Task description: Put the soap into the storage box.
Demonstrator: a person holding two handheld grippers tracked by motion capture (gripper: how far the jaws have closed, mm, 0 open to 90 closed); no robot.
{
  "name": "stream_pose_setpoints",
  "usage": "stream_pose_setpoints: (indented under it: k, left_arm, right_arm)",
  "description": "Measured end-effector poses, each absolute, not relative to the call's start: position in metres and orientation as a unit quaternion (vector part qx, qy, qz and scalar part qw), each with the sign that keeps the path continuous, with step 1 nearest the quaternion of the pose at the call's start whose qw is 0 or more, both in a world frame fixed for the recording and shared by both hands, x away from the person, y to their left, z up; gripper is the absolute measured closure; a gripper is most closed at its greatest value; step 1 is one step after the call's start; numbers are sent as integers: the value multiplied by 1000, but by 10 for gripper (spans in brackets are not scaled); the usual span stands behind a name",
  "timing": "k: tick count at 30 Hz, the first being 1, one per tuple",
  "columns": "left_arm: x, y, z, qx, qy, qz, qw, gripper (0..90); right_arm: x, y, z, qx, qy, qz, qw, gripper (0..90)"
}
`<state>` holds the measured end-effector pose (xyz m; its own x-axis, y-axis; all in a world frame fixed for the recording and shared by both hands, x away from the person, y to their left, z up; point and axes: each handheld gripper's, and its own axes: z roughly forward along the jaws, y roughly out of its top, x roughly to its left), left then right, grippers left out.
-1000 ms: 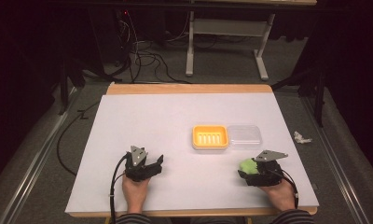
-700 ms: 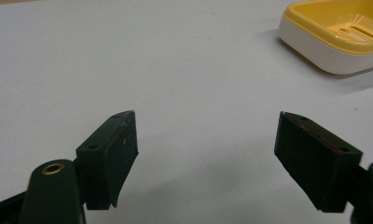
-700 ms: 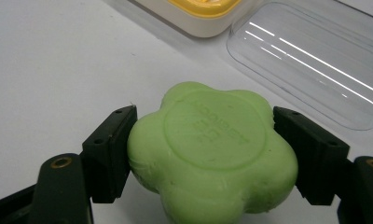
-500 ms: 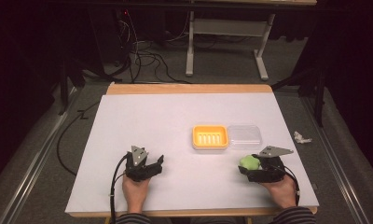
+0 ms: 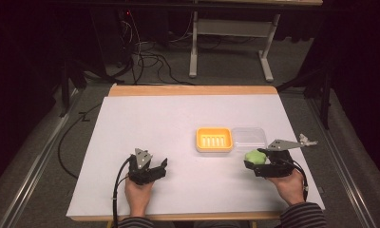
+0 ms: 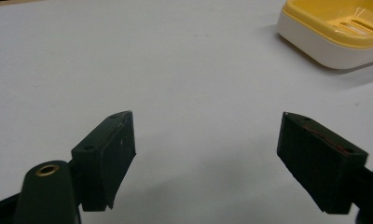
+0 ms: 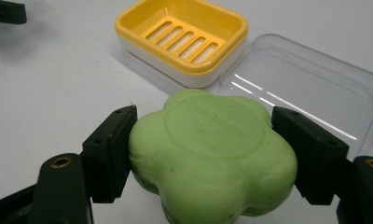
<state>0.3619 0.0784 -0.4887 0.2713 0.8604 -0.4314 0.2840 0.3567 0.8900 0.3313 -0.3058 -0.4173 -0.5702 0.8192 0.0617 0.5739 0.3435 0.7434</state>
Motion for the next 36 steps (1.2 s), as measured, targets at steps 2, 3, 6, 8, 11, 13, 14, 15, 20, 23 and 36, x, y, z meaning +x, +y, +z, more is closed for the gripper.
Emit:
stream_pose_setpoints:
  k: [2,3,6,8,11,13,14,15,20,23,36]
  left_arm:
    - [362,78,-489,515,555,235,609,199]
    - [362,78,-489,515,555,235,609,200]
    - [362,78,-489,515,556,236,608,200]
    - [362,78,-489,519,555,238,604,200]
    - [362,77,-489,520,555,238,605,200]
    - [362,77,-489,519,555,238,605,200]
    - [362,77,-489,519,555,238,605,200]
    - [362,77,-489,519,555,237,605,201]
    - [362,77,-489,519,555,238,605,201]
    - [362,77,-489,520,555,239,604,200]
    - [362,76,-490,525,554,237,601,202]
  right_arm:
    - [334,-305,-414,429,806,372,169,263]
    - [336,-304,-412,425,807,373,171,263]
    - [339,-301,-409,421,810,370,174,263]
    - [345,-296,-407,416,813,369,173,263]
    - [350,-293,-406,410,819,364,171,263]
    - [355,-290,-405,409,820,361,173,264]
    - [357,-288,-404,408,820,361,172,263]
    - [361,-286,-402,406,820,364,174,264]
    - [371,-280,-398,401,822,366,174,264]
    - [375,-277,-396,402,821,366,171,264]
    - [403,-260,-394,399,813,392,162,265]
